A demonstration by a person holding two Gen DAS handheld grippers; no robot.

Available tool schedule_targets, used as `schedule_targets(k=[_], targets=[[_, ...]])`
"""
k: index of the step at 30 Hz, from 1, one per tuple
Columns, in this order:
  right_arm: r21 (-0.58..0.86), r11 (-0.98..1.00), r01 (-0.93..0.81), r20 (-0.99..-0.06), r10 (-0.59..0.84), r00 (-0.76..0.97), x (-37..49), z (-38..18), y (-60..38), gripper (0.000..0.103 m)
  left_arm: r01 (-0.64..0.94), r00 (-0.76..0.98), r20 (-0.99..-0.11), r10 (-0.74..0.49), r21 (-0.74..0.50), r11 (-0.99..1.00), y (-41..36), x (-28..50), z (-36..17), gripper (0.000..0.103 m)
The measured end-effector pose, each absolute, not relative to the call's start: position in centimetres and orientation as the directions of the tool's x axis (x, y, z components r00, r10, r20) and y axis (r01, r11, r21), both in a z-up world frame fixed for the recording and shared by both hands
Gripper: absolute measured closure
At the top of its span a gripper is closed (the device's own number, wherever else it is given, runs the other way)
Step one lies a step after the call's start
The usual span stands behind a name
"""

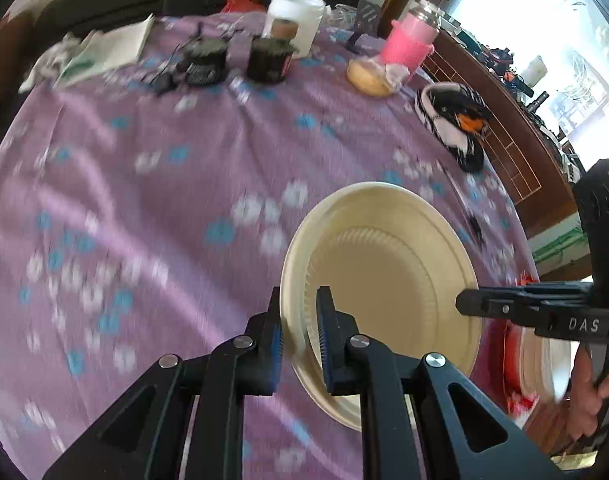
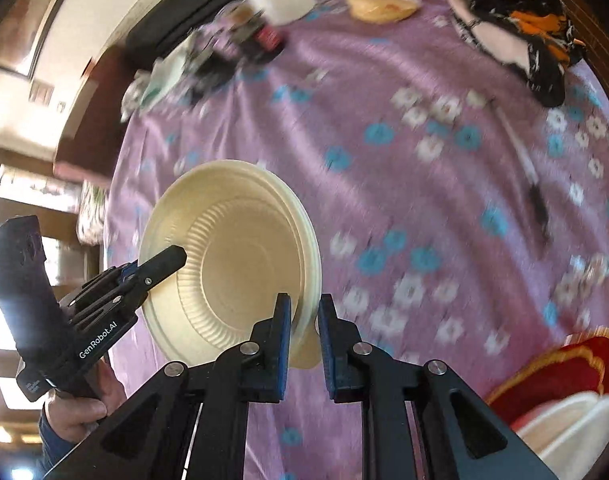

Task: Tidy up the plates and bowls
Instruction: 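Lift the small beige bowl with both grippers and carry it over the stack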

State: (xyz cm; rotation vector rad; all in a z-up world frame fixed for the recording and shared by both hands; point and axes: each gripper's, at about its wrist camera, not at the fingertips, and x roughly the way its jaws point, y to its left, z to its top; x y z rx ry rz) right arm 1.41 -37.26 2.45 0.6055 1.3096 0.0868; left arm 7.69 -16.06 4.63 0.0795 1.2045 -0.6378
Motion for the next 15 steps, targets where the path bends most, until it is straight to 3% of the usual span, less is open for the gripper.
schedule_targets(k=[8, 15], targets=[[0.413, 0.891, 0.187, -0.903, 0.374, 0.212, -5.0, 1.8, -33.2, 0.088, 0.501, 0.14, -0.897, -0.418, -0.3, 0.812, -12.2, -0.9, 3.1, 0.088], [0.358, 0.922, 0.149, -0.922, 0.324, 0.211, -9.3, 1.0, -31.8, 0.088, 0.536, 0.161, -0.91, -0.381, -0.244, 0.808, -11.9, -5.8, 2.0, 0.087]])
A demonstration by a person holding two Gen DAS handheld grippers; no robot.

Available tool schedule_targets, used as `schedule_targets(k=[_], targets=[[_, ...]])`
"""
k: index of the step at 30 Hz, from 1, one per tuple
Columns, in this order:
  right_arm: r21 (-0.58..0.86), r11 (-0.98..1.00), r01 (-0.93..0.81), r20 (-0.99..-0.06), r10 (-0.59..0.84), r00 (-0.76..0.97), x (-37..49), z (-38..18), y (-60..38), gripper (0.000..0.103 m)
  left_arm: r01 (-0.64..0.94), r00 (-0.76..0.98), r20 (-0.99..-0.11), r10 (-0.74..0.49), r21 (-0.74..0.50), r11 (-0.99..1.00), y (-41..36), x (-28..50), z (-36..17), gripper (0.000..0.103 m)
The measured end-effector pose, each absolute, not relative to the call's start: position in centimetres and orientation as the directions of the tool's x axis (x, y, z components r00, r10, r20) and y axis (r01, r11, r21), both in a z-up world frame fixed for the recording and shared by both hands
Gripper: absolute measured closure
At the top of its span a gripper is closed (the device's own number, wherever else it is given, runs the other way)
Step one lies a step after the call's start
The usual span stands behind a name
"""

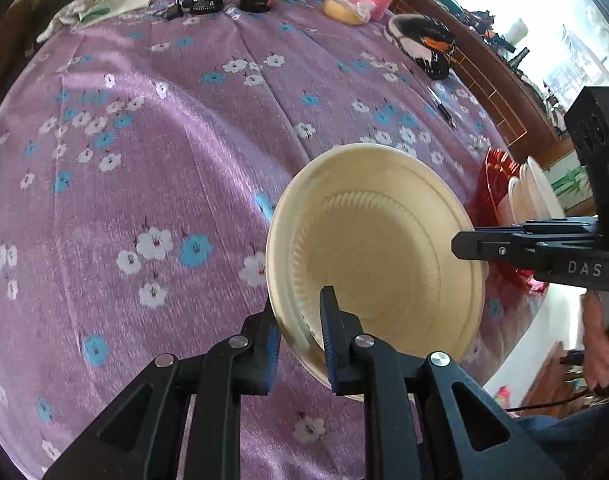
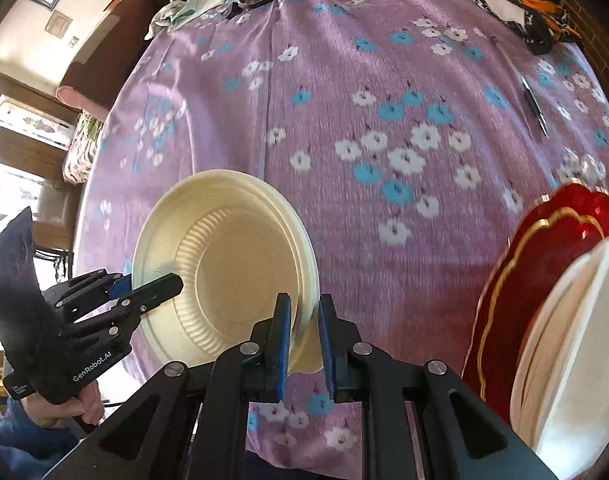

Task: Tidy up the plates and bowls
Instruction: 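Lift the small beige bowl with both grippers and carry it over the stack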

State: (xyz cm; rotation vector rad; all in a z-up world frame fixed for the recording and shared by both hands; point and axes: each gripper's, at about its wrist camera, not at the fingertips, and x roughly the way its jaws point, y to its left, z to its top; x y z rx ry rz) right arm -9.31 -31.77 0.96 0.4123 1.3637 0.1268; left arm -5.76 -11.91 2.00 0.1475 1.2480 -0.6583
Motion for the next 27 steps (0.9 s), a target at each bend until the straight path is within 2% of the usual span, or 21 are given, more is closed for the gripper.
schedule_targets(k=[10, 27], targets=[[0.369, 0.908, 0.196, -0.906, 0.304, 0.296, -13.0, 2.2, -32.0, 0.088, 0.619, 0.274, -0.892, -0.359, -0.122, 0.776, -13.4, -8.6, 5.2, 0.086], [0.387, 0.899, 0.205, -0.868, 0.28, 0.409, -15.3, 6.0, -34.5, 0.088, 0.656, 0.333, -0.864, -0.378, -0.076, 0.751, -16.1, -9.8, 8.5, 0.084]])
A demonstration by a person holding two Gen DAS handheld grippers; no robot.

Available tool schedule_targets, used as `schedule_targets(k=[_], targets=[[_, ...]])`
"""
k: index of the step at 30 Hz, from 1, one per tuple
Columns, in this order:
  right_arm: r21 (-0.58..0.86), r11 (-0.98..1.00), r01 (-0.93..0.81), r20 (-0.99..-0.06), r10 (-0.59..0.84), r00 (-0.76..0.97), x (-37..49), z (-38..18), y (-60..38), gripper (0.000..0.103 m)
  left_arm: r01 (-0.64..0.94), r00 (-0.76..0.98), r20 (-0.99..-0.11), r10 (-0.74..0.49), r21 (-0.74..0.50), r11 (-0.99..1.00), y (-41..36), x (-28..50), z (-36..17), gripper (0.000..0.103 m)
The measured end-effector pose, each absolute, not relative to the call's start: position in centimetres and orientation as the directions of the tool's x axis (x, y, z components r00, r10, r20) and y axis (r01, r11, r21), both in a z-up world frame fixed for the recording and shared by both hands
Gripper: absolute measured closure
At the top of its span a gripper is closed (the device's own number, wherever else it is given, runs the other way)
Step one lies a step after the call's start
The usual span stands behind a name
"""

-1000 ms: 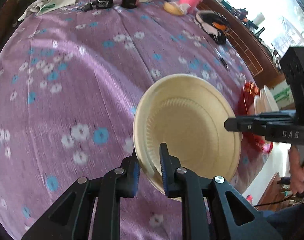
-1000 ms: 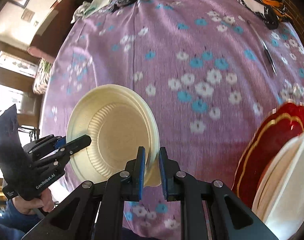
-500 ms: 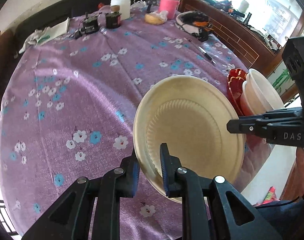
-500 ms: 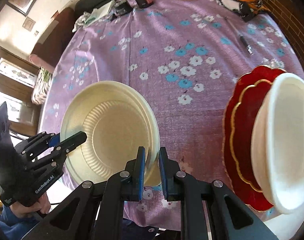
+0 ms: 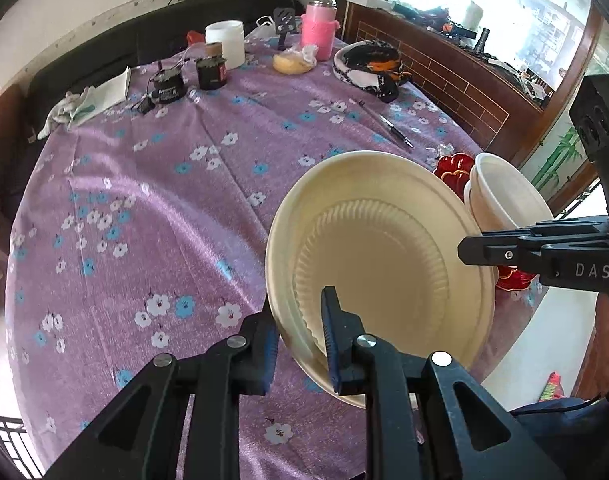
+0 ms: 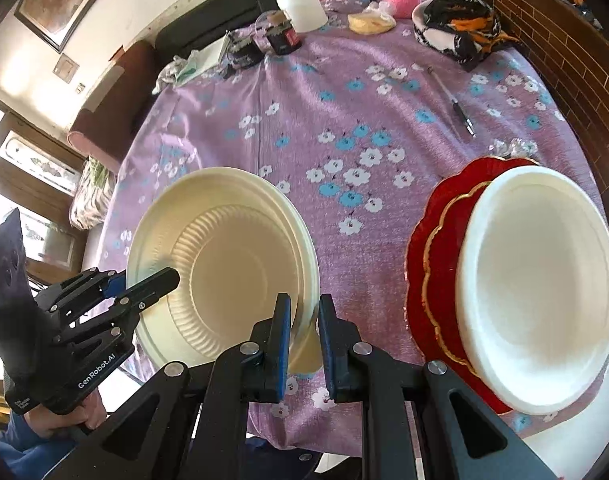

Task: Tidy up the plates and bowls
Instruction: 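Lift the small beige bowl with both grippers and carry it over the stack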

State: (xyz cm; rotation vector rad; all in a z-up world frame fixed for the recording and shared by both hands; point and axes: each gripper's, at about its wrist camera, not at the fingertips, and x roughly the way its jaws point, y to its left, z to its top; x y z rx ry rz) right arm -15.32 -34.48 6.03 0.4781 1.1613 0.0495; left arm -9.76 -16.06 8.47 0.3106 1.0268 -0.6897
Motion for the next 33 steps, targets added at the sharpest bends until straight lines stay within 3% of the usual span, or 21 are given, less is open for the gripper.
schedule_targets(k=[16, 33], targets=[[0.416, 0.882, 0.221, -0.827, 0.266, 0.495, -17.5, 9.4, -38.5, 0.088, 0.724, 0.325, -0.842, -0.431, -0.072, 0.686, -20.7, -10.2, 11.7, 0.08], [0.422, 0.814, 0.398, -0.816, 0.149, 0.559, -24.2, 11.6, -48.9, 0.088, 0.877, 0.19, -0.847, -0.496, -0.08, 0.474, -33.1, -13.4, 13.0, 0.076]])
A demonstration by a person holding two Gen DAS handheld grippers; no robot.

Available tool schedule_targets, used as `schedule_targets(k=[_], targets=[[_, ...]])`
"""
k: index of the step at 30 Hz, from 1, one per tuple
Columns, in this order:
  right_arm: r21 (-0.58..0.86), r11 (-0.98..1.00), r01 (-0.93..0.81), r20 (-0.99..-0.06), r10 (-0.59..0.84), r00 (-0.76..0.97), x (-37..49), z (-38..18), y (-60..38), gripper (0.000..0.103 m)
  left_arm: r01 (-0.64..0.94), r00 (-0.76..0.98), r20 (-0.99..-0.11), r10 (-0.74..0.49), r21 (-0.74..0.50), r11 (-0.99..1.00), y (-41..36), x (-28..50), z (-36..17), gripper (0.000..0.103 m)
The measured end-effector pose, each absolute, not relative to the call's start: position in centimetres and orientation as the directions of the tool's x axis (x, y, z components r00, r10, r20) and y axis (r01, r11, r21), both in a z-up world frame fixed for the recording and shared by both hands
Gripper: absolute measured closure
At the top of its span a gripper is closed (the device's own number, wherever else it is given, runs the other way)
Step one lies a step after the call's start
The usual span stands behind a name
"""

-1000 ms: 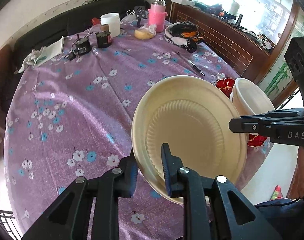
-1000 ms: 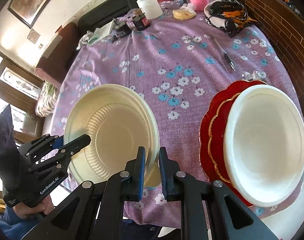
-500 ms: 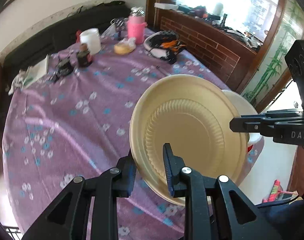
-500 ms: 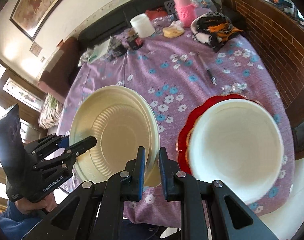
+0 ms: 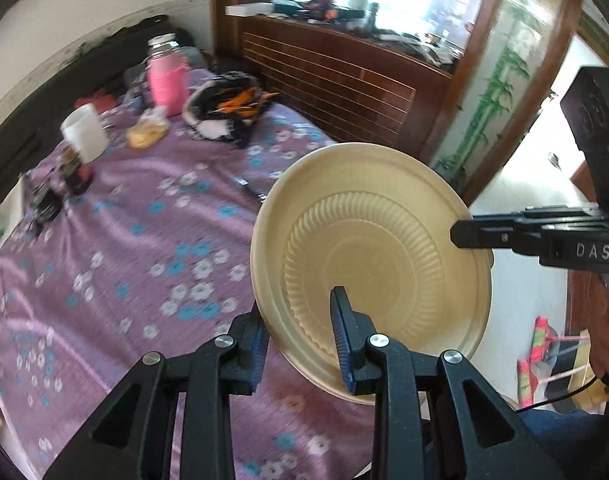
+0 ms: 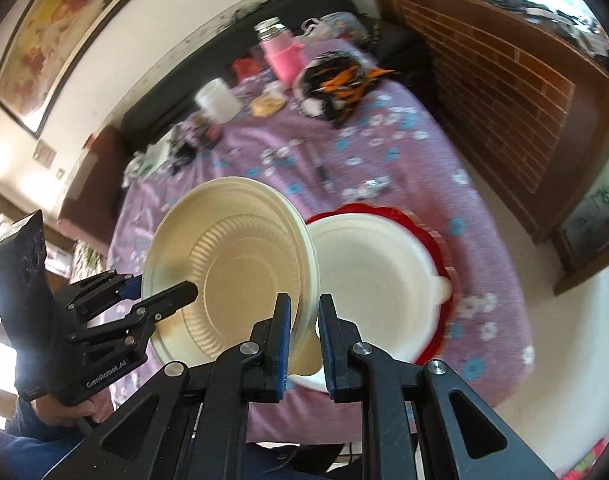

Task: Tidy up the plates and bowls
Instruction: 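Lift the small beige bowl with both grippers and carry it over the stack, then lower the small beige bowl into the white bowl and open both grippers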

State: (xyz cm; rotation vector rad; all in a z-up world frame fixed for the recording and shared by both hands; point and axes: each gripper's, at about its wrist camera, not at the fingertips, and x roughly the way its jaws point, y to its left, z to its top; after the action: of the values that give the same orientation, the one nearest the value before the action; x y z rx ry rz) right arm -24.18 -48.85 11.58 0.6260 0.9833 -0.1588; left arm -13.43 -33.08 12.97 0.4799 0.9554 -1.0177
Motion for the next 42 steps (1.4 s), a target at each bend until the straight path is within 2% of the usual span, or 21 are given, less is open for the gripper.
schedule_targets(k=[12, 42], targets=[[0.375, 0.796, 0.475, -0.853, 0.095, 0.514, -25.1, 9.7, -53.3, 0.088, 0.893, 0.11, -0.879, -0.464, -0.118, 0.435, -37.4, -14.0, 10.4, 0.075], [0.327, 0.807, 0.492, -0.897, 0.102, 0.43, -24.1, 6.0, -54.0, 0.086, 0.9, 0.088, -0.904, -0.419, -0.108, 0.422, -37.9, -14.8, 8.0, 0.073]])
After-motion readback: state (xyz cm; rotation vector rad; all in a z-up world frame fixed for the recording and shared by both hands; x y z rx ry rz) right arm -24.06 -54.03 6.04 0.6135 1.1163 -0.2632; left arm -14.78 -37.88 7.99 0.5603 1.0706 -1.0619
